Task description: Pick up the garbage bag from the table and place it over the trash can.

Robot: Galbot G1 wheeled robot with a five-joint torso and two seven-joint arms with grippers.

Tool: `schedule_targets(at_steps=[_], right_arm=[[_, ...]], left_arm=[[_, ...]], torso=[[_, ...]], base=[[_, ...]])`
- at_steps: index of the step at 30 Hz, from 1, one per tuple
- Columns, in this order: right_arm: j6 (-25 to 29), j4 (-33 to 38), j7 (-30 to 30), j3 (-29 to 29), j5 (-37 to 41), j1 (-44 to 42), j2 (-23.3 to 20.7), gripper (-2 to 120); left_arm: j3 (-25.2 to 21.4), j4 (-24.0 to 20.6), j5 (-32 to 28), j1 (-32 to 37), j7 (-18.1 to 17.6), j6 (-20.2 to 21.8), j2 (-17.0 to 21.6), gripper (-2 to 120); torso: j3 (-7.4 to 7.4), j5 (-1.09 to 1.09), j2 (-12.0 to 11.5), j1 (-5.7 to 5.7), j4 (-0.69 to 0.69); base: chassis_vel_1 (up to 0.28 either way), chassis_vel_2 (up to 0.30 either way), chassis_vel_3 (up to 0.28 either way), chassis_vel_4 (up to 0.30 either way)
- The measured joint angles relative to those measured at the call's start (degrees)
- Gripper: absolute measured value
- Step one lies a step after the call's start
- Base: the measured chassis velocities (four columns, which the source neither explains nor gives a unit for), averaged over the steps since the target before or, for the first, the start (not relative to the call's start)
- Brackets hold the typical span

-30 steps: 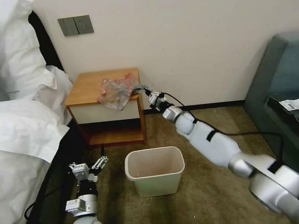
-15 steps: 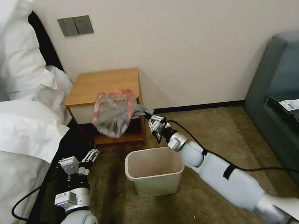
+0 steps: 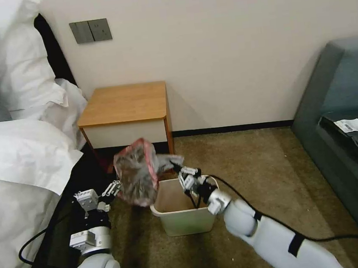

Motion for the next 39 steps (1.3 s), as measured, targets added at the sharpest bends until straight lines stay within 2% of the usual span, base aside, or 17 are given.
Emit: schedule_targets(at_steps=[12,15,18,28,31,32,36,37,39], right_arm=[[2.48,1.97,-0.48,2.28,-2.60,-5.93,-3.10,0],[2.52,2.99,-0.59,3.46,-2.43,-7.92,-4.40,0],[2.42,3.39,-0.62,4.08,-2.03,-8.23,-4.73,0],[1.30,4.70,-1.65,4.55,1.07,-9.39,-6.24,0],[1.12,4.94,-2.25,4.54,1.97,-9.66,-6.91,14],[1.12,4.94,-2.25,4.54,1.97,-9.66,-6.91,14],[0.77,5.94,-4.67,4.80,4.50,-9.86,-8.44,34],[0.77,5.94,-4.67,4.80,4.50,-9.86,-8.44,34],[0.85,6.23,-5.74,5.42,5.13,-9.98,-9.01,44]], left_arm=[[0.18,0.55,0.30,0.07,-0.24,0.44,0.21,99],[0.56,-0.20,0.04,0.81,-1.25,3.89,1.47,99],[0.63,-0.36,0.18,1.27,-1.28,5.12,2.40,99],[0.72,-0.37,0.85,1.47,-1.58,5.48,2.91,99],[0.82,-0.56,0.89,1.65,-1.61,5.70,2.99,99],[0.82,-0.56,0.89,1.65,-1.61,5.70,2.99,99],[0.99,-1.65,0.51,2.33,-1.83,7.87,3.62,99],[0.99,-1.65,0.51,2.33,-1.83,7.87,3.62,99],[1.20,-3.75,-1.26,3.32,-1.91,12.74,4.22,99]], torso=[[0.00,0.00,0.00,0.00,0.00],[0.00,0.00,0.00,0.00,0.00],[0.00,0.00,0.00,0.00,0.00],[0.00,0.00,0.00,0.00,0.00],[0.00,0.00,-0.01,0.00,0.00],[0.00,0.00,-0.01,0.00,0.00],[0.00,-0.01,0.00,0.00,0.00],[0.00,-0.01,0.00,0.00,0.00],[0.00,0.00,-0.01,0.00,0.00]], base=[[0.000,0.000,0.000,0.000],[0.000,0.000,0.000,0.000],[0.000,0.000,0.000,0.000],[0.000,0.000,0.000,0.000],[0.000,0.000,0.000,0.000],[0.000,0.000,0.000,0.000],[0.000,0.000,0.000,0.000],[0.000,0.000,0.000,0.000],[0.000,0.000,0.000,0.000]])
